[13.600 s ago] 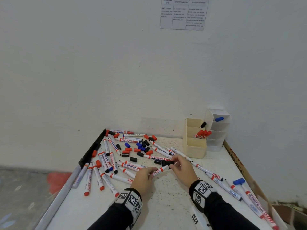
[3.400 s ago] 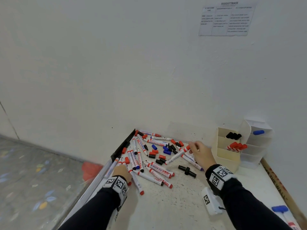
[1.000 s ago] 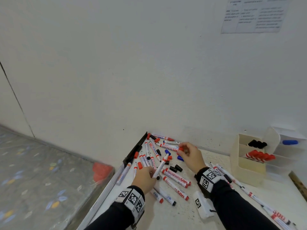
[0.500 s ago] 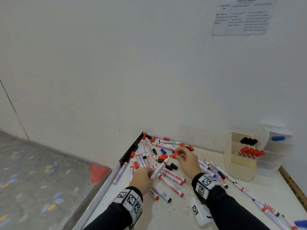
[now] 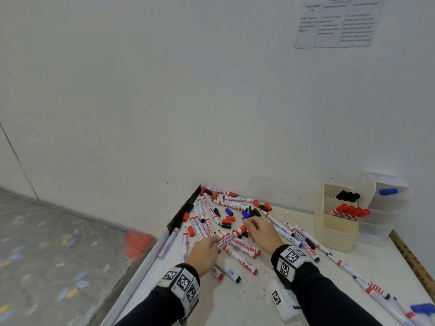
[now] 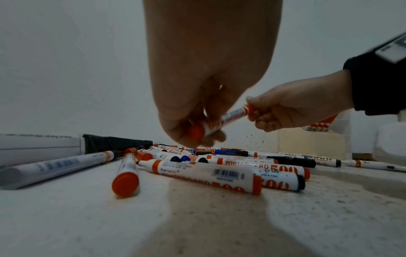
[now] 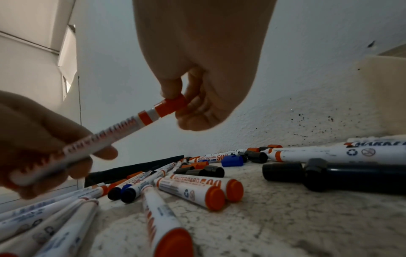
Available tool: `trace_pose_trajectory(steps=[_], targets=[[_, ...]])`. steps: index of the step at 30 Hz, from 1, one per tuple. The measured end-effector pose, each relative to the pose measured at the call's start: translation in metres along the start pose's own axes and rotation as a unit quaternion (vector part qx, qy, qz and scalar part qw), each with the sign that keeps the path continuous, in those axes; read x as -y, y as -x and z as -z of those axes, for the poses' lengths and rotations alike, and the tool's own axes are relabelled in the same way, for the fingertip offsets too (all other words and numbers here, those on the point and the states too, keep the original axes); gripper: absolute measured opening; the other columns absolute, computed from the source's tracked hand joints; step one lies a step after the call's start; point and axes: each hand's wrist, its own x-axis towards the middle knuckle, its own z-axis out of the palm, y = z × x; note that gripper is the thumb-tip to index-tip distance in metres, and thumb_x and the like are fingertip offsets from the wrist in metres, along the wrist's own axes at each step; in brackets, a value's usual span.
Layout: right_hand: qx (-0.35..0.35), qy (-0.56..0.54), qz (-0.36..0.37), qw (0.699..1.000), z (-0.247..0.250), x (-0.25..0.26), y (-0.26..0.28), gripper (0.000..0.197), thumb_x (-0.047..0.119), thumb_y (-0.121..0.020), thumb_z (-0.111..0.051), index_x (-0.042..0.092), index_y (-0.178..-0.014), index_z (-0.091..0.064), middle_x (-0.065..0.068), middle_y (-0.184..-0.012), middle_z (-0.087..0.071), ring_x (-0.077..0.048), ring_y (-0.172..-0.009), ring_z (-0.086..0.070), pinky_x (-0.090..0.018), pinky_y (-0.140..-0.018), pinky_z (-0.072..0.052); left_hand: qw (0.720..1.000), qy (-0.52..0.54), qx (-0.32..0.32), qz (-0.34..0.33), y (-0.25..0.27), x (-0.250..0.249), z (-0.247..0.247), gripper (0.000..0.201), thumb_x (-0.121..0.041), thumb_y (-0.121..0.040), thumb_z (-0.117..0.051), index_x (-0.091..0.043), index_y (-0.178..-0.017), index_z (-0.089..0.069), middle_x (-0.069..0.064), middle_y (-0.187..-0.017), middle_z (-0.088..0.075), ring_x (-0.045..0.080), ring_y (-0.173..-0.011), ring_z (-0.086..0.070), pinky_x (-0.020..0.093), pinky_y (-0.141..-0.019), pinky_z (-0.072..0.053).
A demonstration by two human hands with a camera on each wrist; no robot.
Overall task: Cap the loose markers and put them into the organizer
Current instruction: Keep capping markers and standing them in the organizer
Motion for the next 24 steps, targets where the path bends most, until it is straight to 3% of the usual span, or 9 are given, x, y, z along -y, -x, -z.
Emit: trace_pose_trajectory(steps=[3,6,8,10,16,18,20,22,24], targets=[[0.001,0.034,-0.047,0.998,-0.004,0.004,0.005,0.046,0.043,-0.097,-0.032,0.016,-0.06,-0.037,-0.009,-0.07,-0.047,-0.006,-0.055,-0.037,-0.024,-0.068,-0.034,1.0,0.005,0.009,-0.024,0.003,-0.008,-0.003,0.036,-0.039,-0.096,-0.04,-0.018,-0.122,-0.053,-0.006,-0.095,-0.057,0.004,-0.077,-0.049,0.012,-0.065,-0.038],[-0.014,0.014,-0.044,0.999,-0.007,0.009,0.007,0.049,0.04,-0.098,-0.033,0.016,-0.055,-0.036,-0.007,-0.064,-0.047,-0.013,-0.058,-0.039,-0.027,-0.063,-0.034,0.999,-0.02,0.03,-0.031,0.001,-0.014,-0.003,0.036,-0.042,-0.096,-0.04,-0.016,-0.112,-0.059,-0.004,-0.089,-0.055,0.007,-0.076,-0.049,0.019,-0.07,-0.041],[-0.013,-0.005,-0.027,1.0,-0.004,0.011,0.007,0.048,0.036,-0.099,-0.034,0.017,-0.054,-0.035,0.0,-0.055,-0.037,-0.012,-0.052,-0.035,-0.024,-0.055,-0.03,0.994,0.057,0.089,0.006,-0.002,-0.016,0.0,0.036,-0.042,-0.097,-0.038,-0.015,-0.097,-0.062,-0.005,-0.072,-0.049,0.007,-0.058,-0.044,0.02,-0.057,-0.04],[-0.005,-0.03,-0.007,1.0,-0.002,0.011,0.007,0.045,0.032,-0.099,-0.033,0.018,-0.056,-0.037,0.004,-0.054,-0.03,-0.008,-0.048,-0.029,-0.02,-0.05,-0.026,0.967,0.183,0.164,0.071,-0.002,-0.017,0.005,0.035,-0.045,-0.096,-0.038,-0.018,-0.082,-0.056,-0.007,-0.059,-0.041,0.007,-0.043,-0.03,0.018,-0.04,-0.029],[0.023,-0.041,0.035,0.998,0.005,0.01,0.007,0.04,0.037,-0.099,-0.029,0.019,-0.065,-0.04,0.004,-0.058,-0.033,-0.007,-0.05,-0.03,-0.018,-0.052,-0.028,0.91,0.294,0.259,0.137,-0.011,-0.012,0.011,0.038,-0.05,-0.094,-0.036,-0.021,-0.074,-0.049,-0.01,-0.052,-0.031,0.006,-0.038,-0.022,0.015,-0.036,-0.019],[0.051,-0.022,0.053,0.997,0.01,0.01,0.005,0.036,0.038,-0.098,-0.03,0.021,-0.068,-0.041,0.005,-0.061,-0.035,-0.006,-0.051,-0.032,-0.017,-0.053,-0.029,0.919,0.279,0.248,0.124,-0.016,-0.01,0.01,0.038,-0.051,-0.093,-0.039,-0.02,-0.082,-0.057,-0.009,-0.055,-0.039,0.006,-0.042,-0.029,0.017,-0.04,-0.026],[0.073,0.007,0.068,0.995,0.017,0.011,0.001,0.032,0.038,-0.098,-0.032,0.022,-0.071,-0.043,0.005,-0.063,-0.038,-0.006,-0.052,-0.033,-0.017,-0.053,-0.031,0.95,0.214,0.203,0.099,-0.021,-0.01,0.01,0.046,-0.054,-0.094,-0.032,-0.021,-0.1,-0.064,-0.005,-0.075,-0.055,0.009,-0.06,-0.048,0.021,-0.058,-0.04],[0.055,0.018,0.071,0.996,0.03,0.011,-0.002,0.029,0.035,-0.098,-0.035,0.022,-0.075,-0.047,0.006,-0.064,-0.043,-0.006,-0.052,-0.037,-0.013,-0.05,-0.034,0.979,0.134,0.126,0.085,-0.029,-0.007,0.01,0.055,-0.05,-0.098,-0.022,-0.015,-0.117,-0.06,-0.001,-0.102,-0.056,0.017,-0.093,-0.056,0.029,-0.085,-0.042],[-0.005,-0.009,0.058,0.998,0.048,0.009,-0.005,0.023,0.032,-0.098,-0.038,0.02,-0.084,-0.052,0.006,-0.069,-0.051,-0.007,-0.053,-0.042,-0.01,-0.048,-0.036,0.995,0.044,0.021,0.092,-0.041,0.005,0.01,0.043,-0.036,-0.1,-0.029,-0.008,-0.11,-0.06,0.002,-0.101,-0.055,0.018,-0.092,-0.054,0.031,-0.093,-0.043]])
